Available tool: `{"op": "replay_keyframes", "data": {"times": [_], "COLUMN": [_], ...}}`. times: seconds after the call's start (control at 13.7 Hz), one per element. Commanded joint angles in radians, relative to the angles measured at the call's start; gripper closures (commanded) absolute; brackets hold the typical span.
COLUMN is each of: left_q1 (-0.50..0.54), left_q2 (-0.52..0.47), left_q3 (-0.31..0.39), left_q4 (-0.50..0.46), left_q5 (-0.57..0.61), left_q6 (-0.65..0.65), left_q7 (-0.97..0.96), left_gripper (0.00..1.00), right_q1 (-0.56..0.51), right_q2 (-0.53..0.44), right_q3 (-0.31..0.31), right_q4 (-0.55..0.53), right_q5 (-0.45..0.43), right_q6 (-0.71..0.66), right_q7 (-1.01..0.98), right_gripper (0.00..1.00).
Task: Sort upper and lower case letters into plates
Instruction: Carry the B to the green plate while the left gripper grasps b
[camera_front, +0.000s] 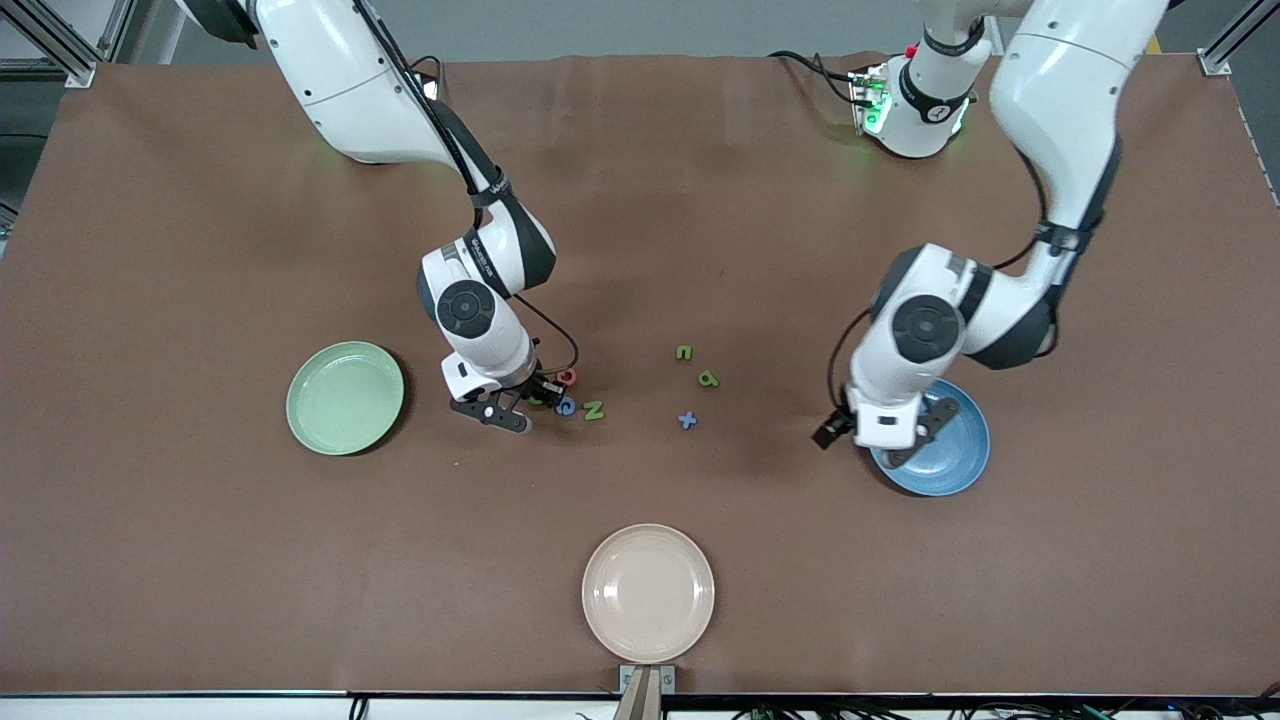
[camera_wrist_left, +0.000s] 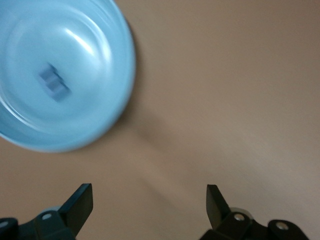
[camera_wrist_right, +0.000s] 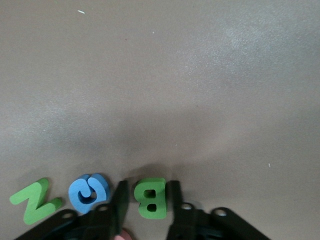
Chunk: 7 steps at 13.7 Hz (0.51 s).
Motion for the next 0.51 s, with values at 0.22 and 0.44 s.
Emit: {"op": "replay_keyframes", "data": {"times": [0.22,0.44], "left_q1": [-0.126,-0.188], "left_q2": [0.129,0.152], "left_q3": [0.004,0.004], "left_q4": [0.119,0.118], "left_q5": [0.022,0.023], "left_q6": [0.004,0.007], "left_q7": [-0.182,-0.269], "left_gripper": [0.01,0.03], "right_q1": [-0.004,-0.041], "right_q2": [-0.009,-0.091], "right_q3": [-0.016,-0.048], "right_q4": [0.001,-0.005], "right_q5": [-0.013,-0.020], "right_q6": [-0.019,-0.150], "right_q7": [-0.015,-0.115], "right_gripper": [1.00,1.00]}}
